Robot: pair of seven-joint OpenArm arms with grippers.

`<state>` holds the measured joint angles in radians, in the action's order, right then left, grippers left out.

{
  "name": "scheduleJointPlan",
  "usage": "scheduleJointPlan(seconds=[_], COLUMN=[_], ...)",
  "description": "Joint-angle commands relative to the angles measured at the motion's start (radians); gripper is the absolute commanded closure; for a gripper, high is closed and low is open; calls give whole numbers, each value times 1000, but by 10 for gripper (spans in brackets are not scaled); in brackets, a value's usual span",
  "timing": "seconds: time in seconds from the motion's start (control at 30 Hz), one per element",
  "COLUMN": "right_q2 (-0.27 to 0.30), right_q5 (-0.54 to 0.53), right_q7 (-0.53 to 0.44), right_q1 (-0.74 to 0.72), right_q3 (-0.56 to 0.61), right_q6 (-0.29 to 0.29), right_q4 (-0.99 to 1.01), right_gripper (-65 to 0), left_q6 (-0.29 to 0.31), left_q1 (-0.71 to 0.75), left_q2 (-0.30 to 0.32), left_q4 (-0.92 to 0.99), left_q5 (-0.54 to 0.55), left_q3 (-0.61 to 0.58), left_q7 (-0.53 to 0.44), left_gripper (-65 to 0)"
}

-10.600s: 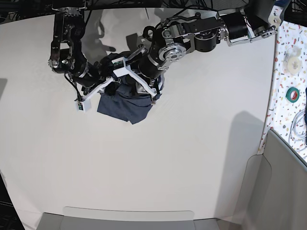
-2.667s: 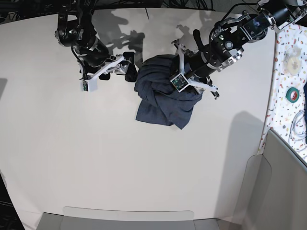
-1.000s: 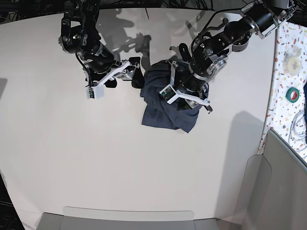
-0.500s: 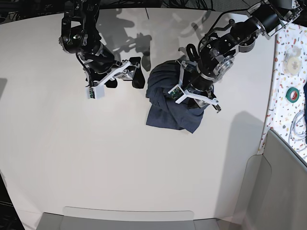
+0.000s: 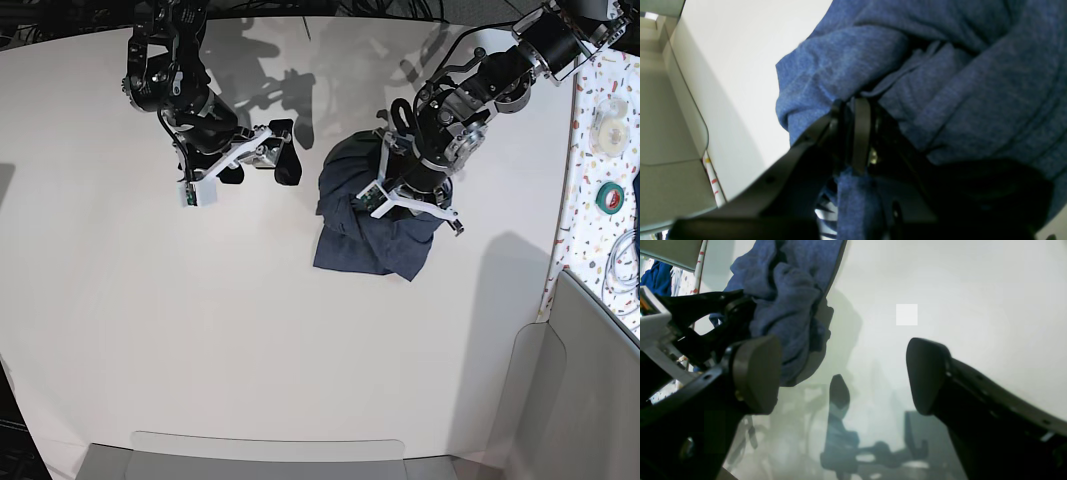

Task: Layout the t-shirt on the table in an organized manner, then fold the t-shirt properly
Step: 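Lift the shirt fabric with the left gripper toward the right gripper, then grasp the shirt with the right gripper beside the left gripper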

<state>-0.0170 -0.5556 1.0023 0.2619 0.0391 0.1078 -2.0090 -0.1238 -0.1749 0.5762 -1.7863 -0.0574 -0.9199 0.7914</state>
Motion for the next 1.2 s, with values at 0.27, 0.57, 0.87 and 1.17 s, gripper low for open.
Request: scheduleJointPlan(seconds=[0.27,0.57,0.87,1.17], right_q2=[-4,-4,-24,-25], right_q5=[-76,-186,-186,-186], right_q7=[-23,-23,-13,-13], right_q1=[-146,-290,-405,-484], right_q3=[2,2,77,206], right_q6=[8,8,8,8], right_q4=[11,230,388,528], right_gripper=[-570,-571,-571,-569], left_q6=[-6,-7,-7,-7], left_q1=[-5,-5,-5,-5], left_q2=[9,9,8,8], left_q4=[-5,-5,-5,-5], left_q5=[-2,-2,-2,-2], left_q3=[11,11,12,12], left_q7=[1,1,1,0], left_gripper=[0,0,0,0])
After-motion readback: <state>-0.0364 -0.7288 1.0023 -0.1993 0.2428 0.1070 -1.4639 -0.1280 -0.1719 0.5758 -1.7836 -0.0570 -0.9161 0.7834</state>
